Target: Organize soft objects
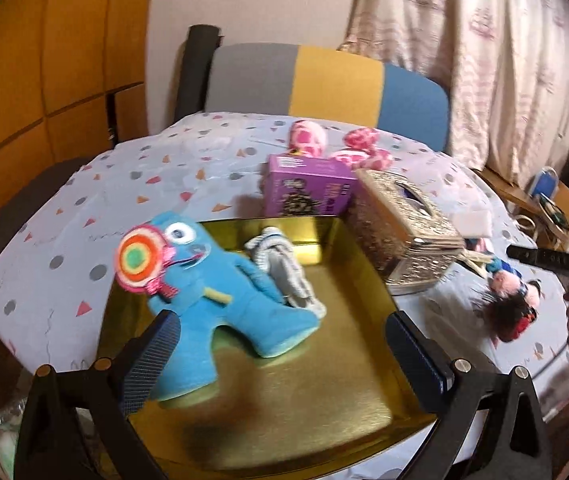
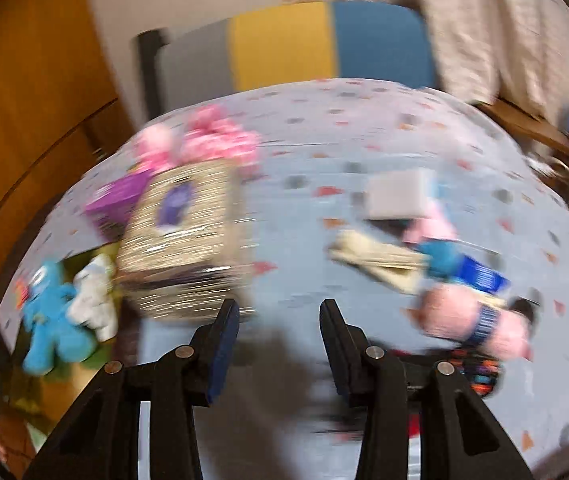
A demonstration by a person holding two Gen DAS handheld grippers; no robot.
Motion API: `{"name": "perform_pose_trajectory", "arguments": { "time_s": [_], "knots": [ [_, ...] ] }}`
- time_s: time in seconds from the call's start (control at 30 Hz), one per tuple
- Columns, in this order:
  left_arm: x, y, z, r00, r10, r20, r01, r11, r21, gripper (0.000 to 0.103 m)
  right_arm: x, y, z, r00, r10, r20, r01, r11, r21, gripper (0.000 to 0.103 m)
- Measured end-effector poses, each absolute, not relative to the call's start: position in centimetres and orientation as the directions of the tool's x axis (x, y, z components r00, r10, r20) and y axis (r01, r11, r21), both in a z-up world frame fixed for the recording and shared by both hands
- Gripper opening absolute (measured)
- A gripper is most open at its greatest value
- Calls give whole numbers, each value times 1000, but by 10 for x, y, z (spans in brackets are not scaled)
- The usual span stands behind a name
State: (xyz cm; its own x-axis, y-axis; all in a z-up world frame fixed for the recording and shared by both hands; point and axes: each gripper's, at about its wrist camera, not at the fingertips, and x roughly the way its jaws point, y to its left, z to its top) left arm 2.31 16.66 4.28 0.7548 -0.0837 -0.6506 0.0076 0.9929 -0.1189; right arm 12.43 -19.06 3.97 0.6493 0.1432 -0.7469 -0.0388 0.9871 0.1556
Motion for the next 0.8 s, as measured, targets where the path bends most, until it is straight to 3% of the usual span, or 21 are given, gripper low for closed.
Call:
{"name": "perform_pose_trajectory", "arguments": {
  "time_s": [0.37, 0.8],
  "knots": [
    [30, 86, 55, 731, -210, -649, 247, 968, -35, 103, 106, -352, 32, 696, -151, -702, 442, 861, 253, 43],
    [62, -30, 46, 605, -353, -714, 481, 876, -26, 102, 89, -390, 12, 697, -101, -710, 523, 749, 407, 43]
  ]
}}
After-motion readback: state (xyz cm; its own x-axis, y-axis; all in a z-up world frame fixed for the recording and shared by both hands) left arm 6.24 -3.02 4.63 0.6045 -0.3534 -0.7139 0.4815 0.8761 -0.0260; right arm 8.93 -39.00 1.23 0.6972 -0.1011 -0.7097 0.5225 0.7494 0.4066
